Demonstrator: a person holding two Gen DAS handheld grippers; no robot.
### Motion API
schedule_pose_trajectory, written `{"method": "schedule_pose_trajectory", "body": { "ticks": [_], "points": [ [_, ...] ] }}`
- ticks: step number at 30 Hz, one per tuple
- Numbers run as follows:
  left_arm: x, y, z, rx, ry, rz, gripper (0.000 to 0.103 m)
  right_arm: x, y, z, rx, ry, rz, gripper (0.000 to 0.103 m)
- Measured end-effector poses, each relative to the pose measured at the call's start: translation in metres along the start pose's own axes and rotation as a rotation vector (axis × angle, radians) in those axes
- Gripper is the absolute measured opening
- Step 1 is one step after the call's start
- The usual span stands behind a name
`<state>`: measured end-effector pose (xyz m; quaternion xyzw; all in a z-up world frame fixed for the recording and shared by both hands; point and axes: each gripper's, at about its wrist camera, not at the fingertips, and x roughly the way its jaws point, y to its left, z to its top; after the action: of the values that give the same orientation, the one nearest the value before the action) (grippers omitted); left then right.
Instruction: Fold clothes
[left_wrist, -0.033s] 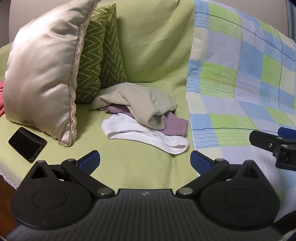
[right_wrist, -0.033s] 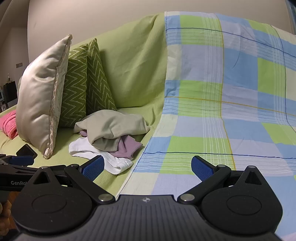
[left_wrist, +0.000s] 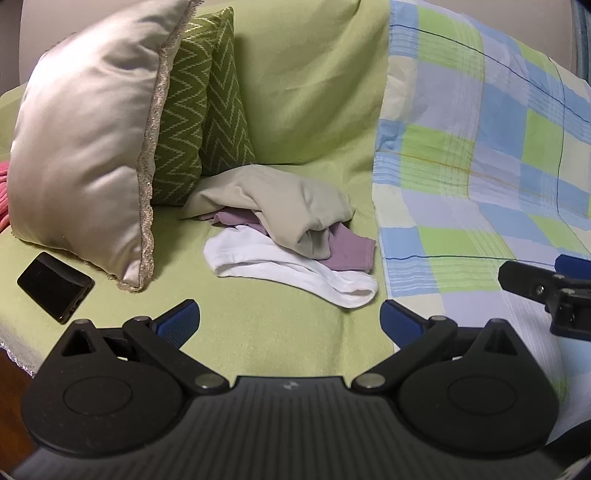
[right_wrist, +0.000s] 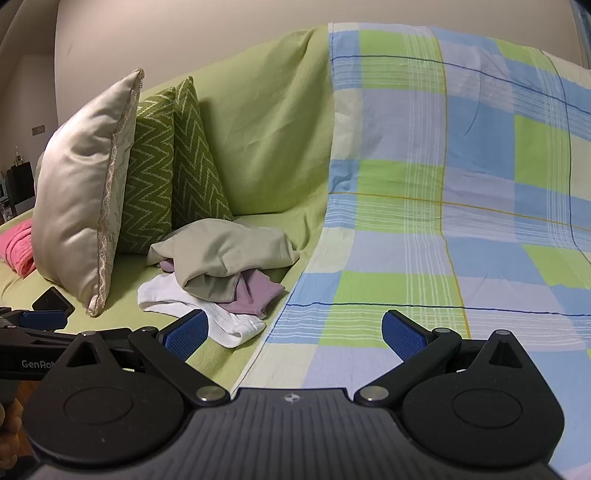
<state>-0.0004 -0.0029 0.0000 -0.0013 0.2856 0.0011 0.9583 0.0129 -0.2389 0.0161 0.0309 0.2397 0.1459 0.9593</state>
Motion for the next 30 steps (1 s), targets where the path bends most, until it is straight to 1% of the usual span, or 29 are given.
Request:
{"method": "schedule_pose_trajectory", "body": {
  "ticks": [3,9,14,30],
  "points": [
    [0.001,-0.008,0.000,0.017,0.003,-0.004,0.102,0.001,-0.001,-0.001,-0.001,-0.001,0.001,0.103],
    [-0.003,0.009,0.005,0.025,0.015,-0.033,0.102,0.003,-0.002,-0.002,-0.002,-0.003,0.003,0.103],
    [-0.005,0.013,0.005,0.019,0.008,-0.029,0.102,0.002,-0.004,-0.004,0.001,-0.005,0.003,0.103],
    [-0.005,0.002,0.003,0.026,-0.008,-0.004,0.102,0.002,-0.004,-0.004,0.008,0.000,0.002,0.103]
  ]
}}
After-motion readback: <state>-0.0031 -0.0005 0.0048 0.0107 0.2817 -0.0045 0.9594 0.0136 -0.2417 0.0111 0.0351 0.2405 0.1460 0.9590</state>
